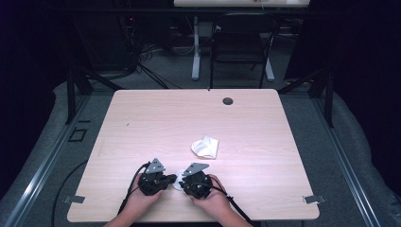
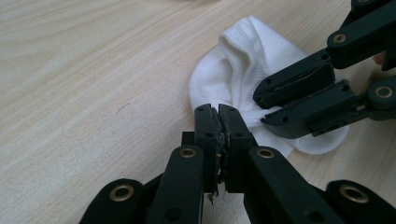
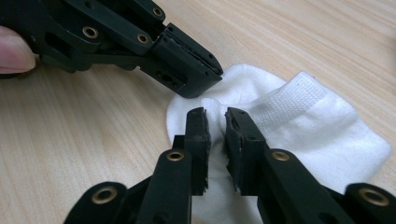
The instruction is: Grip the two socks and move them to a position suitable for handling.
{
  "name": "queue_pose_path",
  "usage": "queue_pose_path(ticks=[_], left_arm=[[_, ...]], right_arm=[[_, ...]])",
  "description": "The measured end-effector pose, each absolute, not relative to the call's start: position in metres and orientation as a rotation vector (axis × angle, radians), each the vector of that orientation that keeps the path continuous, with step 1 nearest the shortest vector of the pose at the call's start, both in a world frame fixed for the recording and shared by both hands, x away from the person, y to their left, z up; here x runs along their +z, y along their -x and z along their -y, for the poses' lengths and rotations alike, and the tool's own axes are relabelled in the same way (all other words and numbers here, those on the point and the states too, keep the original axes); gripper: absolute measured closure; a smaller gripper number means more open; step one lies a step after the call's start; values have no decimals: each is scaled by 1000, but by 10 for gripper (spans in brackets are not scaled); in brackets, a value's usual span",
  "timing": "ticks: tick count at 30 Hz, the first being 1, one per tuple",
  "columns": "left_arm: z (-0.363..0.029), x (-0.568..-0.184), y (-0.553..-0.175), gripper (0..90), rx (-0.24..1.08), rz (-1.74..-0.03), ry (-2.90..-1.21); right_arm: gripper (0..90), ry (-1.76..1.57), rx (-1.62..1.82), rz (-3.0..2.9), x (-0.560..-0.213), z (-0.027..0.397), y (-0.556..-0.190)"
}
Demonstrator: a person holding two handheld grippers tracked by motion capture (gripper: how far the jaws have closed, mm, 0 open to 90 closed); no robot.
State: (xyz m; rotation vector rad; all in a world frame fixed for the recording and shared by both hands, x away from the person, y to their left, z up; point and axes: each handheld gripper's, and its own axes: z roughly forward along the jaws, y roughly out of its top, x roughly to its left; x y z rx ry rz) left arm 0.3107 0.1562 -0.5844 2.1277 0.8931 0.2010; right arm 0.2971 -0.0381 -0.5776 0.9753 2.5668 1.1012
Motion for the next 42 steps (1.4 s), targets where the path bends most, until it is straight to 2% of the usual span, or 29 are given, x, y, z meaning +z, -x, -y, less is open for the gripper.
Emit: queue_pose_path(ticks=[11, 31, 42], left_arm=[[-157, -585, -311, 875, 190, -902, -2120], [-160, -582, -312, 881, 192, -933, -2104], [-163, -580, -313, 882, 196, -936, -2100]], right_arm=[[856, -982, 1106, -2565, -576, 40, -297], [863, -1017, 1196, -2505, -540, 70, -298], [863, -1044, 1202, -2457, -533, 89, -297]])
